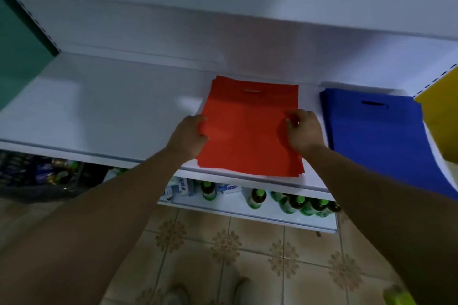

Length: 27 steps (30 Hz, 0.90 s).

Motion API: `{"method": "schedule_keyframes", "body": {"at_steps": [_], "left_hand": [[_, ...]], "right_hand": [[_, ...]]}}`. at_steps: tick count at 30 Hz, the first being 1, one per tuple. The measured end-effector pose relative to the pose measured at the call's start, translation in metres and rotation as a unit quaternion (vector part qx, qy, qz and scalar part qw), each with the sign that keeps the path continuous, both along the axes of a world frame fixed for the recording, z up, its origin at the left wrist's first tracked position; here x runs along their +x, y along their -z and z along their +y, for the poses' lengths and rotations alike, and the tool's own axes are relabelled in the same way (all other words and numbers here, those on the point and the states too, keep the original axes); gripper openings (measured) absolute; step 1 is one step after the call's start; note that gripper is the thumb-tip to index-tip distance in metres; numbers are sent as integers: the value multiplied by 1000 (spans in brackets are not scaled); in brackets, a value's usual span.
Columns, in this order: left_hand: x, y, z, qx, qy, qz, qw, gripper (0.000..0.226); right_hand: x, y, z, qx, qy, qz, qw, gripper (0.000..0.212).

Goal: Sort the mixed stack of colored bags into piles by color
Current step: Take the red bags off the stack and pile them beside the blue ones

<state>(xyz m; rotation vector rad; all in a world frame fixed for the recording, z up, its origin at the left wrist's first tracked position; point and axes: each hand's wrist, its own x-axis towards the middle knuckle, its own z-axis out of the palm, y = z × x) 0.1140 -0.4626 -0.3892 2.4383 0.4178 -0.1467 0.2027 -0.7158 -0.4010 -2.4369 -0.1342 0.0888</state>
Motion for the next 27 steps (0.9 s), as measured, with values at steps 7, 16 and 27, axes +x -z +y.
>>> {"method": "schedule_keyframes", "body": {"at_steps": [7, 16, 27], "left_hand": [[-10, 27, -14, 54, 70, 124, 988, 103], [-26, 34, -25, 145, 120, 125, 974, 88], [-78, -49, -3, 73, 118, 77, 987, 77]], "right_hand": [[15, 23, -4, -144, -72, 76, 984, 53], [-8, 27, -1, -176, -100, 116, 972, 56], [-68, -61, 16, -192, -77, 61, 976, 60]]}}
